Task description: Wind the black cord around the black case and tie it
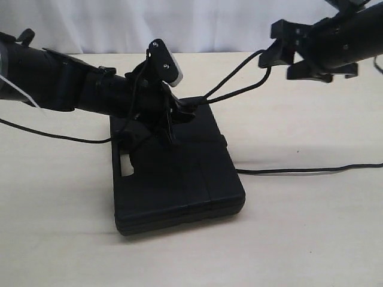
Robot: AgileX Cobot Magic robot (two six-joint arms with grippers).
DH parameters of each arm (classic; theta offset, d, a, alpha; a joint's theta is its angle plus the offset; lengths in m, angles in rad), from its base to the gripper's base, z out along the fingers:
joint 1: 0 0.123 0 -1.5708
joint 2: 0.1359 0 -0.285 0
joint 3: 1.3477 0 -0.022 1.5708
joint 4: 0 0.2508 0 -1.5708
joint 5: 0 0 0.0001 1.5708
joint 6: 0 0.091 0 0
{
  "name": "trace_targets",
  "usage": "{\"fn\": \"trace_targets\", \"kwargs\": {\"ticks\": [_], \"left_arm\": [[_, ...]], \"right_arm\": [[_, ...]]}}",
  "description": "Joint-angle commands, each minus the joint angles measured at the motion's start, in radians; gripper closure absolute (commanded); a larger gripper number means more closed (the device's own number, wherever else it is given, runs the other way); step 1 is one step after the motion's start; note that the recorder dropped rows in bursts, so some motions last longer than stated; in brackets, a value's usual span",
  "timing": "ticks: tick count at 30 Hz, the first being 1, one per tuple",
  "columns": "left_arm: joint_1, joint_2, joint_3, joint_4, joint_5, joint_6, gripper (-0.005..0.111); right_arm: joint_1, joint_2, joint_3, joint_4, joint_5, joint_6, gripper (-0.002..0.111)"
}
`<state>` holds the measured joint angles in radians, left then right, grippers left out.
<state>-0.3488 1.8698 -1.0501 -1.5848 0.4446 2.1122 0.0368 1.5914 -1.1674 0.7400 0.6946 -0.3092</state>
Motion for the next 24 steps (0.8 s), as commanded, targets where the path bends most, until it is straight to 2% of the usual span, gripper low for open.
{"fn": "trace_targets", "kwargs": {"ticks": [1,4,7,9,16,20,24], "left_arm": [[0.0,-0.033,-0.012,-0.026,0.012,0.025,0.107],[0.0,-0.033,-0.012,-0.026,0.021,0.025,0.107],[0.0,-0.033,-0.012,-0.026,0.021,0.025,0.107],[0.0,-0.033,-0.012,-0.024,0.017,0.025,0.107],[0.0,-0.033,-0.012,-0.024,0.017,0.025,0.107],[0.0,-0.033,-0.012,-0.024,0.017,0.025,0.107],[0.0,-0.033,-0.012,-0.017,0.017,0.025,0.107]], "right_arm": [[-0.166,-0.058,-0.006,-0.164,0.068,0.109,0.03],[-0.259,-0.044,-0.002,-0.386,0.171,0.272,0.033],[-0.27,0.006,0.02,-0.668,0.26,0.44,0.039],[-0.27,0.04,0.028,-0.774,0.288,0.555,0.04],[-0.268,0.179,0.028,-0.868,0.228,0.902,0.04],[-0.268,0.249,0.028,-1.03,0.181,1.124,0.04],[-0.268,0.307,0.028,-1.071,0.114,1.215,0.04]]}}
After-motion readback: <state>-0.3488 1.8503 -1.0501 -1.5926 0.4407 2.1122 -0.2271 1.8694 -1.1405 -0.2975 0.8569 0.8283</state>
